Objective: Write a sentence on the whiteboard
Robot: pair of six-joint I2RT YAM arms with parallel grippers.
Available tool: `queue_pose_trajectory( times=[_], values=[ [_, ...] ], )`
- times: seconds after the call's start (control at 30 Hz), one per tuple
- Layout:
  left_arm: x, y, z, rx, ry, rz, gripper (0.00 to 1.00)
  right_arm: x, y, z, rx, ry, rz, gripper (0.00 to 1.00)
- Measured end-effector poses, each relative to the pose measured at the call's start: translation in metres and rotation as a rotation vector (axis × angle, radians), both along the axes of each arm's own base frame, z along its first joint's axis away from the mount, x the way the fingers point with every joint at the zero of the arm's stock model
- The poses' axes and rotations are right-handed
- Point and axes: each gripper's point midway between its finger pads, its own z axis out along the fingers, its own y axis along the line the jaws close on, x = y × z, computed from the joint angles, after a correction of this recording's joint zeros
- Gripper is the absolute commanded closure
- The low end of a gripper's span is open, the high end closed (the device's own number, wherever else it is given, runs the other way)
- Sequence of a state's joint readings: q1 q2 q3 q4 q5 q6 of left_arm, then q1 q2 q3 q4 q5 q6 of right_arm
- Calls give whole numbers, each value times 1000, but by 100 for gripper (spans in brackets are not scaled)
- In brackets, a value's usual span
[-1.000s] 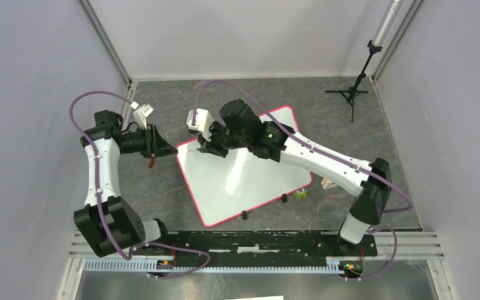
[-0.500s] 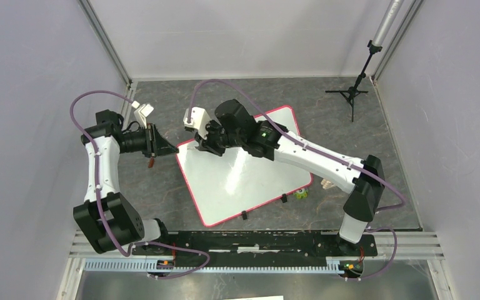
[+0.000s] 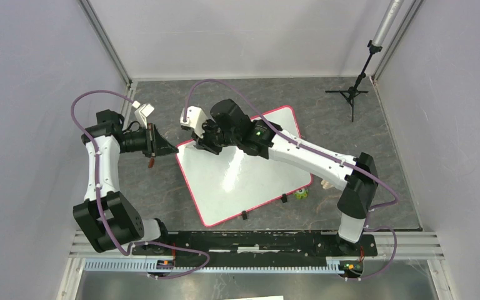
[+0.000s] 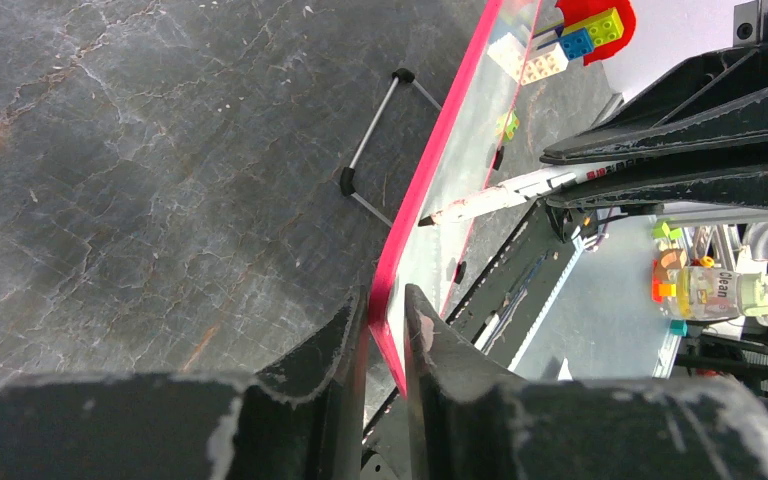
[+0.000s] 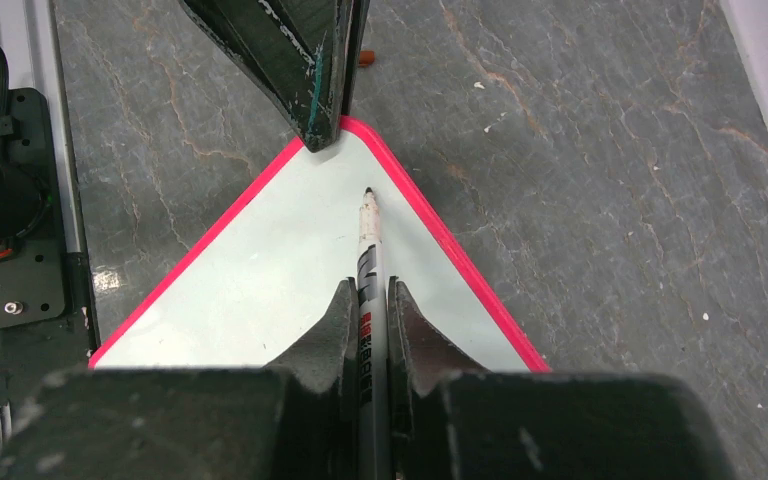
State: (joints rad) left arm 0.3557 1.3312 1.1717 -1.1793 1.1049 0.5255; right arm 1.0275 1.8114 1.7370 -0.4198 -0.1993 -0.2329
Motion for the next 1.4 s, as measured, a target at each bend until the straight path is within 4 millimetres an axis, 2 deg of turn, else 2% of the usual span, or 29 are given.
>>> queue_pose_trajectory(
  times=[0.2, 0.33, 0.67, 0.83, 1.0, 1.13, 1.4],
  values=[
    [1, 1, -1, 5, -4, -2, 78, 1, 0, -3, -5, -3, -1, 100],
    [2, 2, -3, 14, -7, -4, 80, -3, -2, -15, -19, 12, 9, 100],
    [2, 2, -4, 13, -4, -7, 82, -29, -15, -39, -60, 63, 58, 100],
    [3, 1, -4, 13, -5, -9, 82, -44, -16, -52, -87, 83, 92, 100],
    [2, 1, -4, 12, -5, -9, 82, -51, -16, -57, -107, 90, 110, 100],
    [2, 1, -3, 11, -5, -10, 81, -50, -17, -51, -108, 81, 108, 100],
    [2, 1, -3, 11, -4, -10, 81, -27, -15, -11, -24, 10, 49, 100]
  ],
)
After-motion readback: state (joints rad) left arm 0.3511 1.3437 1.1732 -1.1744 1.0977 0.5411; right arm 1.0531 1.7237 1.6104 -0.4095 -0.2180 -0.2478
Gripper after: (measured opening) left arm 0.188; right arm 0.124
